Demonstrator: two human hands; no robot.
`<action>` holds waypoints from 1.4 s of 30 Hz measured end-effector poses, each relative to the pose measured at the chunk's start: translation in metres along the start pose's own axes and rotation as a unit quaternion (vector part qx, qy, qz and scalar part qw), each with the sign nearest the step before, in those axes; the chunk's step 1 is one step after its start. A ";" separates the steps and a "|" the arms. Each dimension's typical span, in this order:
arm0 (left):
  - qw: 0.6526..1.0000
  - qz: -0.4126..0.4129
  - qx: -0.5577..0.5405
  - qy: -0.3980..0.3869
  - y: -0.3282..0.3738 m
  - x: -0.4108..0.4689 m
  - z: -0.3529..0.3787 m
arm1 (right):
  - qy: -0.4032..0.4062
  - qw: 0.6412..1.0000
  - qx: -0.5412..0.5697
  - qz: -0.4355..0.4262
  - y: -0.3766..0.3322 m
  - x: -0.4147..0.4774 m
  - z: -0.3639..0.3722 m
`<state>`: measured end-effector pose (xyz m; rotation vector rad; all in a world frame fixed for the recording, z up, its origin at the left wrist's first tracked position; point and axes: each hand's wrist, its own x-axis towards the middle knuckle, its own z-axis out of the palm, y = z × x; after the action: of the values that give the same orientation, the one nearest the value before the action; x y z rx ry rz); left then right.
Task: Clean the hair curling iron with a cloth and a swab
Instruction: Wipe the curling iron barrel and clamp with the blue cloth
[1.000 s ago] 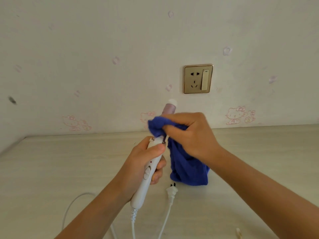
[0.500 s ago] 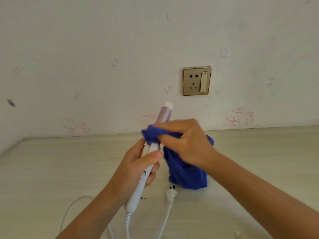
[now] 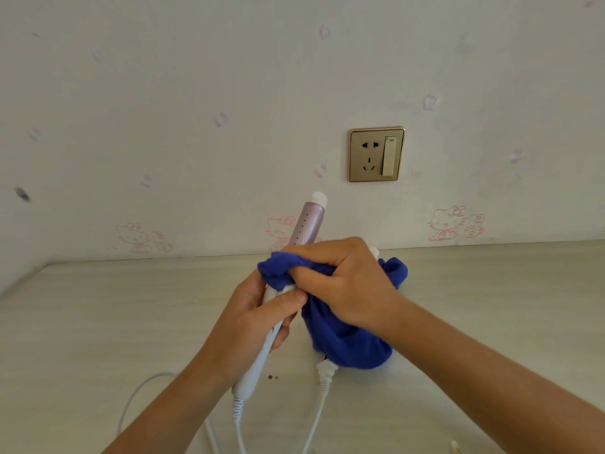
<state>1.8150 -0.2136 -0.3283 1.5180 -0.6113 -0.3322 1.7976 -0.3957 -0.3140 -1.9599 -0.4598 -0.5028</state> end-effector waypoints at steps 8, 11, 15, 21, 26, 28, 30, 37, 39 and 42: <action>0.998 -0.031 -0.054 -0.021 -0.008 -0.001 0.008 | 0.168 0.986 -0.011 0.017 0.008 0.013 -0.033; 0.999 -0.015 -0.051 -0.002 -0.010 0.000 0.005 | 0.081 0.996 0.016 0.020 0.006 0.006 -0.019; 0.997 -0.026 -0.055 0.040 -0.010 0.002 0.002 | 0.026 1.000 0.008 -0.004 0.004 0.001 0.002; 0.998 -0.049 0.032 0.017 -0.009 0.003 0.007 | 0.170 0.985 -0.003 0.001 0.012 0.012 -0.031; 0.997 -0.075 0.027 0.017 -0.003 0.007 -0.003 | 0.054 0.998 -0.002 0.027 0.014 0.005 -0.013; 0.995 -0.089 0.034 0.013 -0.001 0.007 -0.005 | 0.008 1.000 0.003 0.028 0.014 0.001 -0.001; 0.994 -0.098 0.037 0.018 0.000 0.005 -0.005 | 0.044 0.998 -0.015 0.029 0.013 0.003 -0.001; 0.996 -0.086 0.016 0.024 -0.002 0.005 0.006 | 0.175 0.984 0.007 0.024 0.013 0.012 -0.030; 0.995 -0.086 -0.024 0.031 -0.004 0.007 0.008 | 0.121 0.992 0.019 0.018 0.010 0.006 -0.017; 0.996 -0.072 0.007 0.051 -0.004 0.008 0.005 | 0.045 0.999 0.027 -0.001 0.005 -0.001 0.003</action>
<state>1.8190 -0.2224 -0.3316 1.5865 -0.4261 -0.3578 1.8001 -0.3949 -0.3193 -1.8768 -0.4142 -0.5707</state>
